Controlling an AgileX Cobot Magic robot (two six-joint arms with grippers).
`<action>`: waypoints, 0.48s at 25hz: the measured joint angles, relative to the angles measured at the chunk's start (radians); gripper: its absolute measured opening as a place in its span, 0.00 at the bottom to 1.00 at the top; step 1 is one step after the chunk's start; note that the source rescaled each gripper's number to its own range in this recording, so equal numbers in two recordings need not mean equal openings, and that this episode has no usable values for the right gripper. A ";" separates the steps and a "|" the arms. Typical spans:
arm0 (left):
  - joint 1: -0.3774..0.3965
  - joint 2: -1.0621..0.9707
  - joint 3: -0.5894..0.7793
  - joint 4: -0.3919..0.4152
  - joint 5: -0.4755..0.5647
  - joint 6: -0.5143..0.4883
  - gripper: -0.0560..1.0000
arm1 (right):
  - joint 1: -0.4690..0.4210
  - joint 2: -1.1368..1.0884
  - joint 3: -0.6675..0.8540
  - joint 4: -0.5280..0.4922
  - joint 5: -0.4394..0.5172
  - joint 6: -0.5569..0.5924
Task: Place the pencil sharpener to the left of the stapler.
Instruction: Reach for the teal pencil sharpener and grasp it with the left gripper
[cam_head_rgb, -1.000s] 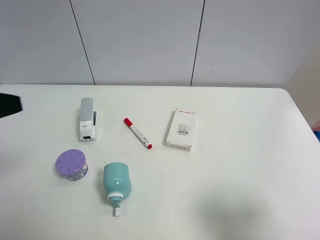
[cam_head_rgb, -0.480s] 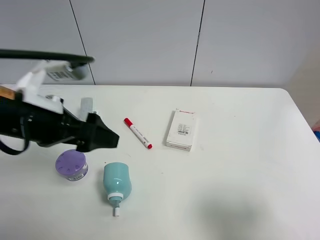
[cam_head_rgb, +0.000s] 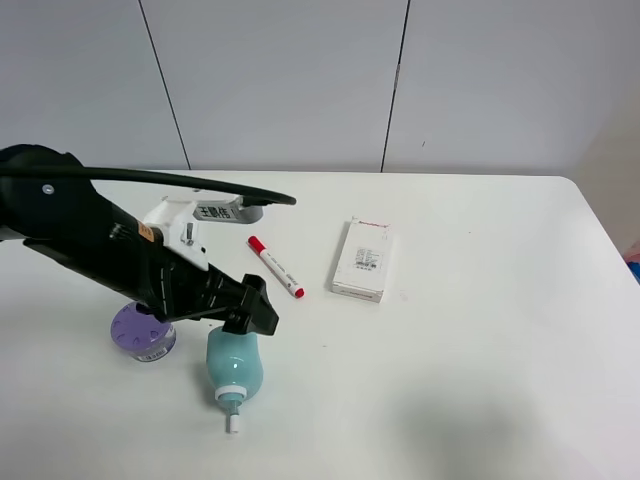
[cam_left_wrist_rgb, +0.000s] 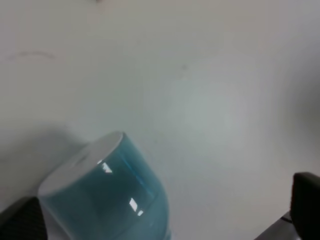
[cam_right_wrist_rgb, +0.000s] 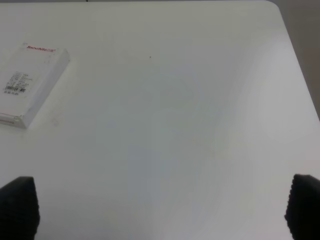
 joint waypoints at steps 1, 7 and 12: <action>0.000 0.028 0.000 0.001 0.000 -0.010 0.99 | 0.000 0.000 0.000 0.000 0.000 0.000; -0.002 0.046 0.000 0.072 0.001 -0.082 0.99 | 0.000 0.000 0.000 0.000 0.000 0.000; -0.002 0.056 0.000 0.256 0.027 -0.253 0.99 | 0.000 0.000 0.000 0.000 0.000 0.000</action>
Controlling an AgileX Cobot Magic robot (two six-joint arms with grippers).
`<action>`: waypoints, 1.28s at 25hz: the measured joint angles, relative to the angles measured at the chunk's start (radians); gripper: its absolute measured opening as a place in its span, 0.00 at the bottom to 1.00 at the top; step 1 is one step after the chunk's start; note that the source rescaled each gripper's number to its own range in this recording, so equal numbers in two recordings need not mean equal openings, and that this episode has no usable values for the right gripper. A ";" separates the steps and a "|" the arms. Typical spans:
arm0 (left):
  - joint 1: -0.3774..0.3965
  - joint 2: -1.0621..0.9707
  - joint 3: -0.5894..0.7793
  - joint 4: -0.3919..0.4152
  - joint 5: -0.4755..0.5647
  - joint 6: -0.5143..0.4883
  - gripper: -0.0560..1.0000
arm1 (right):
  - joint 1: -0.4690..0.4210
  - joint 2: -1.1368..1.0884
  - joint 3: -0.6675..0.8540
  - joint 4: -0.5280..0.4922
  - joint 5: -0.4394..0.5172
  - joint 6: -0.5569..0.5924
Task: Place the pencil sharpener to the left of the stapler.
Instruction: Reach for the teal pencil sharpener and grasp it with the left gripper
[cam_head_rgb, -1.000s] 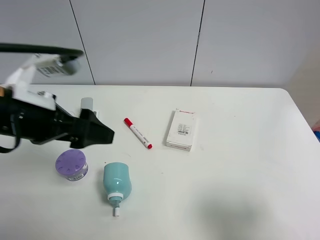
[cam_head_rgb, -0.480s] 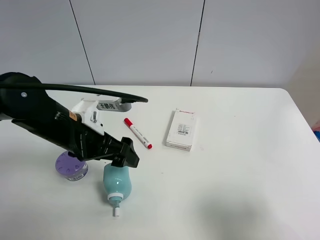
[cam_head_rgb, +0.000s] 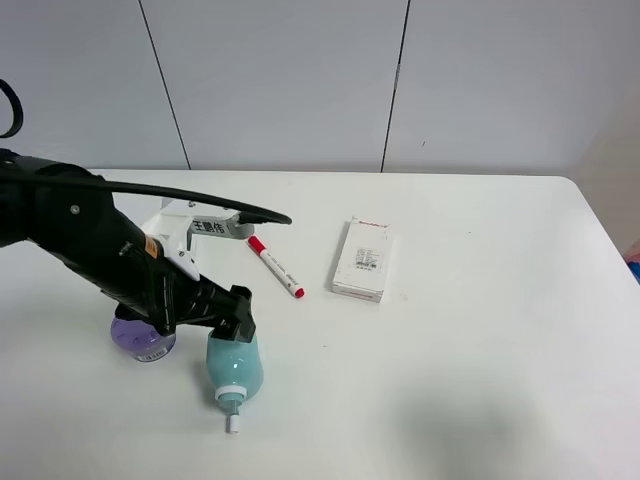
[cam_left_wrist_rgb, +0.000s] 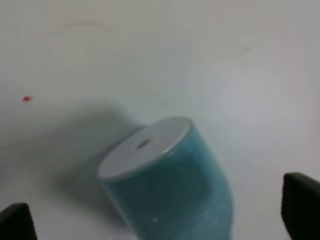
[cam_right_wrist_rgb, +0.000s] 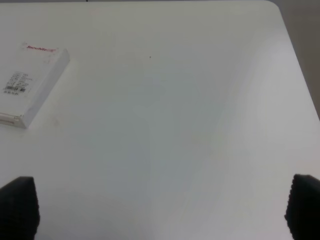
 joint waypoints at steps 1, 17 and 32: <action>0.000 0.003 0.000 0.025 0.005 -0.021 0.99 | 0.000 0.000 0.000 0.000 0.000 0.000; -0.183 0.097 -0.002 -0.004 -0.058 -0.155 0.99 | 0.000 0.000 0.000 0.001 0.000 0.000; -0.155 0.134 -0.038 0.062 -0.096 -0.157 0.99 | 0.000 0.000 0.000 0.001 0.000 0.000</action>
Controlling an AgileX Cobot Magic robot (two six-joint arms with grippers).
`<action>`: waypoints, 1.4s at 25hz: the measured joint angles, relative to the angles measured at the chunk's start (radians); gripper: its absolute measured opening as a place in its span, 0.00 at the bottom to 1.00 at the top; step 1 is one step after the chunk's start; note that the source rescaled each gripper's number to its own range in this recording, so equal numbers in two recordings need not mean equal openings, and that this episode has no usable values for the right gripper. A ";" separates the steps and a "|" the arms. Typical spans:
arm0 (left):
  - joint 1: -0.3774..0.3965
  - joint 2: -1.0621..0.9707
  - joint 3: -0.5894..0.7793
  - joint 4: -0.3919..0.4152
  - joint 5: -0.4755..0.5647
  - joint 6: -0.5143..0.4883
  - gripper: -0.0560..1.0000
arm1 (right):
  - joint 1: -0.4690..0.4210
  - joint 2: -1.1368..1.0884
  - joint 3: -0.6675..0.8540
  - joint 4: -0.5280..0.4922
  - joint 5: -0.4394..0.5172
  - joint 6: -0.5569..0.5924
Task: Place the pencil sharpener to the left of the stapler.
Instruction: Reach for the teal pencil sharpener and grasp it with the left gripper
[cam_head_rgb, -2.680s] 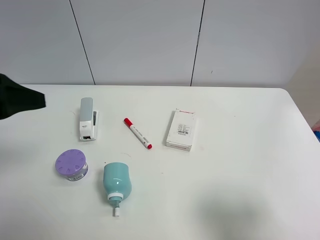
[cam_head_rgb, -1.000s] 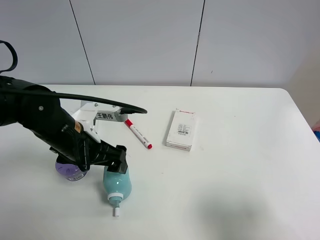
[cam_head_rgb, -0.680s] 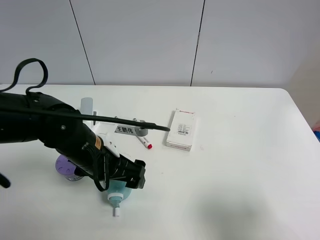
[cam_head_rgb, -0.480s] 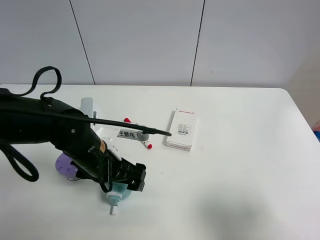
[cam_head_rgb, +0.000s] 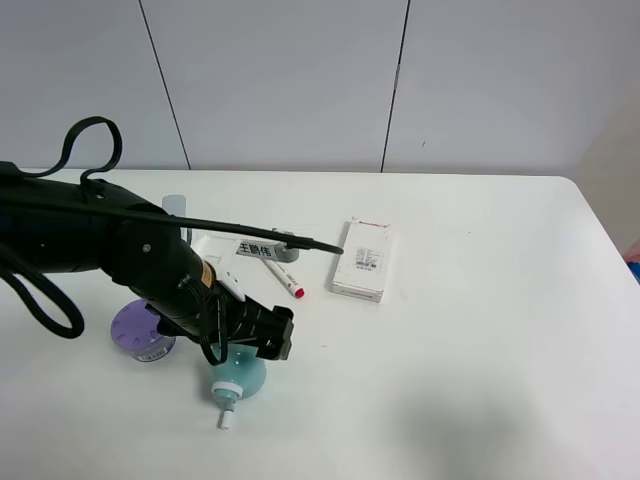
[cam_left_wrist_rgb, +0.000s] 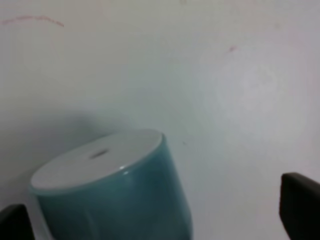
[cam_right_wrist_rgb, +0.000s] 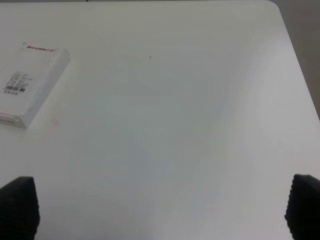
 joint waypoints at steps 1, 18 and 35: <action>0.000 0.008 -0.002 0.008 0.003 0.000 0.99 | 0.000 0.000 0.000 0.000 0.000 0.000; 0.000 0.117 -0.005 0.041 0.007 0.003 1.00 | 0.000 0.000 0.000 0.000 0.000 0.000; 0.000 0.152 -0.007 0.041 -0.011 0.003 1.00 | 0.000 0.000 0.000 0.000 0.000 0.000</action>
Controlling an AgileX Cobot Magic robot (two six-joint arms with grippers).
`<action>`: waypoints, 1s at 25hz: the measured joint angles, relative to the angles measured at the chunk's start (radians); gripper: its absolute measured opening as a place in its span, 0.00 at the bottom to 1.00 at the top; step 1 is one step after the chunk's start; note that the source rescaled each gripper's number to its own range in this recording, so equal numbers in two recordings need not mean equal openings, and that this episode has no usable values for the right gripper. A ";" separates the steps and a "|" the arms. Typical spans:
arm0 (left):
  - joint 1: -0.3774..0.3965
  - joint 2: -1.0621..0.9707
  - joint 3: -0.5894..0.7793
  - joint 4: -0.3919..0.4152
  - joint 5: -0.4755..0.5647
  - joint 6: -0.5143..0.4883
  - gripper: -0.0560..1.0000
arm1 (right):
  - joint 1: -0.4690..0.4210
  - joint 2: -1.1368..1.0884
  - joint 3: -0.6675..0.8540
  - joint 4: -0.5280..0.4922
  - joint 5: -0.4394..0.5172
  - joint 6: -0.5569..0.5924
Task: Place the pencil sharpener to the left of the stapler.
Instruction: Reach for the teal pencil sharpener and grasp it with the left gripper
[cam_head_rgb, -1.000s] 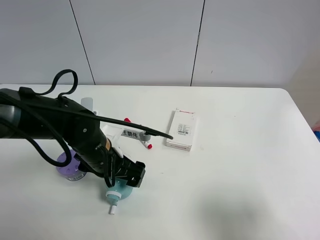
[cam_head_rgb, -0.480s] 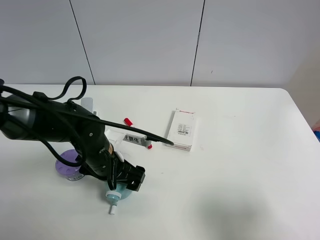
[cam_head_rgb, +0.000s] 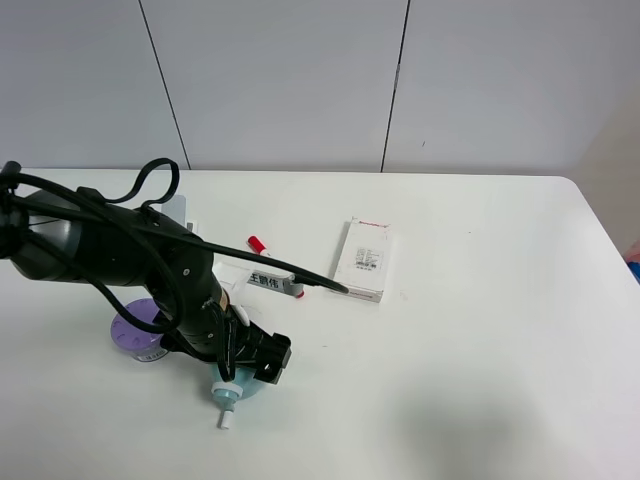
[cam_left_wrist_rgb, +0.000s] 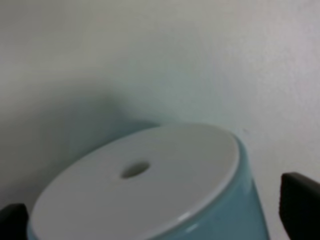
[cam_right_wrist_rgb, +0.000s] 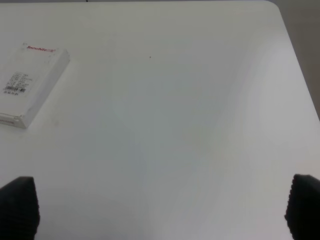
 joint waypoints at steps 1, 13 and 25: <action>0.000 0.000 0.000 0.000 0.000 0.000 1.00 | 0.000 0.000 0.000 0.000 0.000 0.000; 0.000 0.000 0.000 -0.002 0.000 0.000 0.78 | 0.000 0.000 0.000 0.000 0.000 0.000; 0.000 0.000 0.000 -0.005 0.000 0.000 0.06 | 0.000 0.000 0.000 0.000 0.000 0.000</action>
